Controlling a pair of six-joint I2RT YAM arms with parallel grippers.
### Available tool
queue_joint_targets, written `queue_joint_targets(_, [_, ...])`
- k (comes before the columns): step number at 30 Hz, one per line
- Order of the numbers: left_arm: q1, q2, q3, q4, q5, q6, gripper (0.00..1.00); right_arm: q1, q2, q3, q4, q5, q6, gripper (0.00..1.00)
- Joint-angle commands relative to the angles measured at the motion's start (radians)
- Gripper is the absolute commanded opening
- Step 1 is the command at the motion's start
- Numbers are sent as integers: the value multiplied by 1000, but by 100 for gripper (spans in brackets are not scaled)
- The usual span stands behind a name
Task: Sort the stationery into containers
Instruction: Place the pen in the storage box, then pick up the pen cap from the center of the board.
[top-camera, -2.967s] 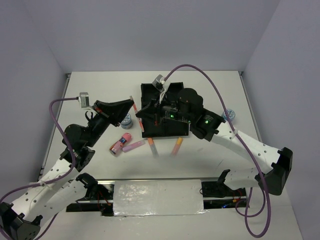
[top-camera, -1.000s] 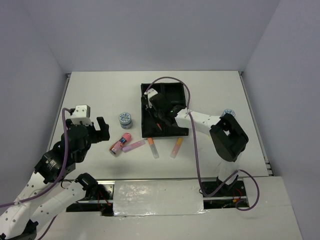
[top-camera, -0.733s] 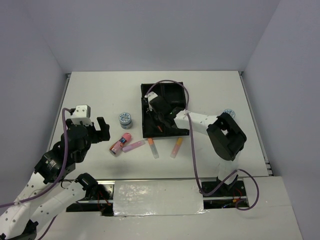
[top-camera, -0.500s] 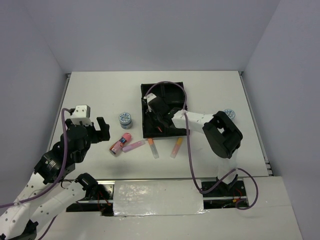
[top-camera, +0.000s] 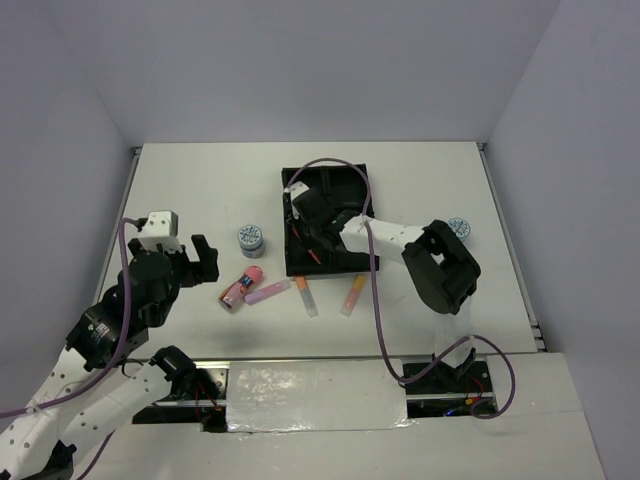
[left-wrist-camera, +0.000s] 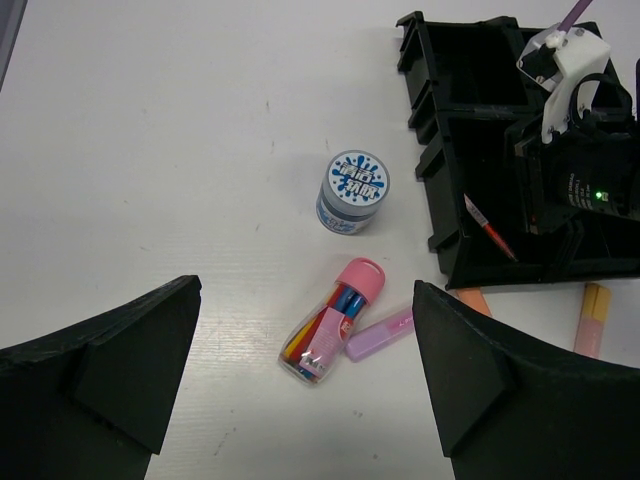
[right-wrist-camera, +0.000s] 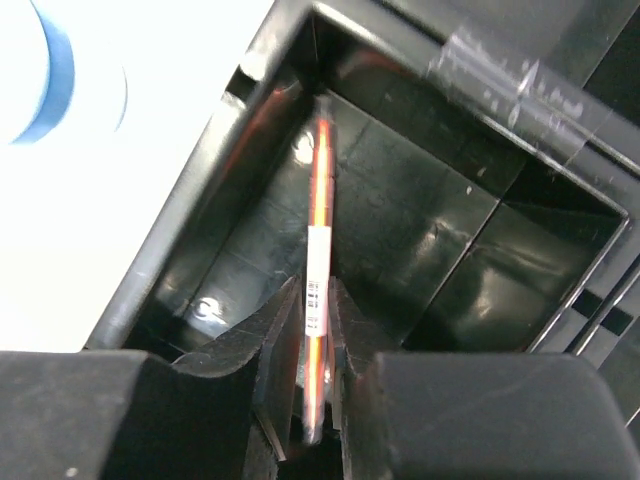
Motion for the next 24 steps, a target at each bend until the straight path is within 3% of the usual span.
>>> queue_joint_targets(1, [-2, -21, 1, 35, -7, 18, 99, -1, 37, 87, -14, 0, 23, 24])
queue_joint_targets(13, [-2, -29, 1, 33, -9, 18, 99, -1, 3, 109, -32, -20, 77, 31])
queue_joint_targets(16, [-2, -27, 1, 32, -15, 15, 99, 1, -107, 82, -35, -39, 92, 41])
queue_joint_targets(17, [-2, -29, 3, 30, -20, 13, 99, 1, -185, 71, -38, -43, 94, 52])
queue_joint_targets(18, [-2, -24, 4, 29, -21, 12, 99, -1, -227, 56, -44, -37, 91, 54])
queue_joint_targets(19, [-2, -23, 4, 27, -23, 12, 99, -8, -265, 51, -57, -33, 89, 74])
queue_joint_targets(24, [-2, -4, 14, 9, -50, -7, 99, -146, -503, -74, -159, -25, 132, 76])
